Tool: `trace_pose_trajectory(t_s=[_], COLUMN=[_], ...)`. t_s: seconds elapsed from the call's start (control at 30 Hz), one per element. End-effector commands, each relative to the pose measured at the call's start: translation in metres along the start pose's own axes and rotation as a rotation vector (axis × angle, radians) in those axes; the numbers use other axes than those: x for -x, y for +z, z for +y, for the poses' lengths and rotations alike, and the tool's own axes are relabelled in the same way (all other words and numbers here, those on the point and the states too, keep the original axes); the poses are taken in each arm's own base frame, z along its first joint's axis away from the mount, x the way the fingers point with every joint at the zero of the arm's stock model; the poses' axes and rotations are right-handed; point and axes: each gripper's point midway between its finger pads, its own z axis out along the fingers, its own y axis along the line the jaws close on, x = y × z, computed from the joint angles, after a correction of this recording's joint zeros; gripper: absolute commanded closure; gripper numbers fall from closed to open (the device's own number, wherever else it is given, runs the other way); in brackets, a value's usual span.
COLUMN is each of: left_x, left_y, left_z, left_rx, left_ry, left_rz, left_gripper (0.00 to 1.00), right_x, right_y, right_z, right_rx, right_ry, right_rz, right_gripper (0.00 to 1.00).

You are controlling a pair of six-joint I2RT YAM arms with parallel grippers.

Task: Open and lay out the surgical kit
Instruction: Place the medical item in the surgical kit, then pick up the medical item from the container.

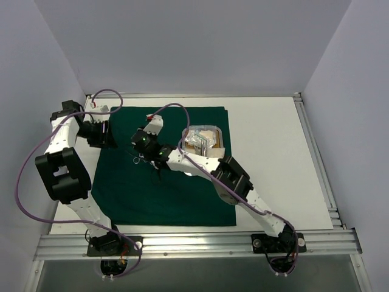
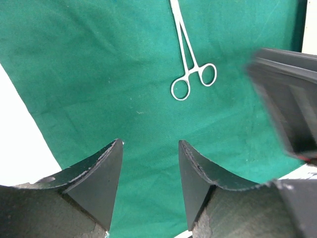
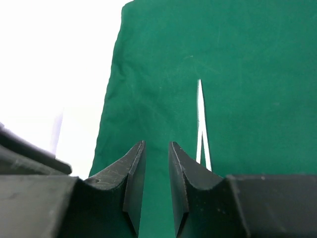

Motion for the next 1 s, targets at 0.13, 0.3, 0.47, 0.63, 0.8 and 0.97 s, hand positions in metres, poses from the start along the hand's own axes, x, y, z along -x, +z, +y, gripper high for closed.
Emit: trace_pose_trajectory(t_s=[0.13,0.3,0.47,0.63,0.8,0.97], left_x=[0.004,0.005,0.002,0.000,0.001,-0.001], left_y=[0.003,0.015,0.022,0.029,0.030,0.030], left_z=[-0.019,-0.032,-0.045,-0.055,-0.057,-0.056], left_rx=[-0.029,-0.021,-0.013,-0.010,-0.013,-0.010], left_ry=[0.068,0.106,0.136,0.165,0.168,0.166], left_rz=[0.009,0.033,0.055,0.076,0.078,0.086], left_gripper=[0.43,0.43,0.43,0.43,0.43,0.43], right_x=[0.104,0.102,0.079,0.051,0.040,0.035], right_y=[-0.055,-0.080,-0.101,-0.107,-0.110,-0.107], right_z=[-0.039,-0.123,-0.189,-0.232,-0.243,-0.250], right_rx=[0.071,-0.128,-0.319,-0.421,-0.441,-0.442], right_ry=[-0.158,-0.260,-0.309,-0.325,-0.321,-0.315], right_rz=[0.008,0.122,0.241,0.313,0.331,0.331], right_gripper=[0.78,0.80,0.74,0.74,0.74,0.75])
